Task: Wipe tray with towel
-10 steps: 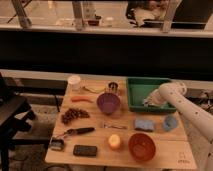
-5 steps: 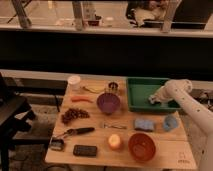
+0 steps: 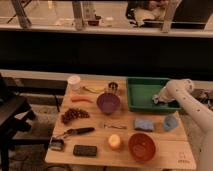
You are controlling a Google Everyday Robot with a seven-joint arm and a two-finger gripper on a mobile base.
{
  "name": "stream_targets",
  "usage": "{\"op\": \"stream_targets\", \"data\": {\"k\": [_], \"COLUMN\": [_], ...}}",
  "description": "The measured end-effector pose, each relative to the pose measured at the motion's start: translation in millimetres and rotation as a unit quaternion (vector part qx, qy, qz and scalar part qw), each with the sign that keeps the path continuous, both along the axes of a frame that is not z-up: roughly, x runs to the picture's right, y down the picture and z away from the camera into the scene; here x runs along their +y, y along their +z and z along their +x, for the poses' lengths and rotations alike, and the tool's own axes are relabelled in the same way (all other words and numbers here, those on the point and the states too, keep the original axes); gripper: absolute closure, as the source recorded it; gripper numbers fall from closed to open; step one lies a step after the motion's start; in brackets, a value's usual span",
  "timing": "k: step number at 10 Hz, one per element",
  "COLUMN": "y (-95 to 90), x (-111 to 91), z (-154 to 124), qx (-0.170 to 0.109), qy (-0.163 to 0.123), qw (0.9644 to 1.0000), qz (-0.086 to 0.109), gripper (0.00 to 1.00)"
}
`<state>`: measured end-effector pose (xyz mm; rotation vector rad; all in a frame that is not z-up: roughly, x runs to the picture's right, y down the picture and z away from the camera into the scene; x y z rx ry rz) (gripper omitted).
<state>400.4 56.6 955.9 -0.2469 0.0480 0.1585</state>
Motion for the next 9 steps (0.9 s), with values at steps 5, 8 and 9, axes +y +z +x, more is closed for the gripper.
{"op": "stream_targets", "data": {"k": [5,8,9], "y": [6.8,21.2,24.9], "x": [0,-21,-30], "z": [9,-14,-21], "qx": [0.016,0.006,0.001], "qy": [0.000,-0.009,-0.010], "qw": [0.9999,0.9999,0.9999], "qz": [-0.007,0.003,0.008], "gripper": [1.00,1.00,1.00]}}
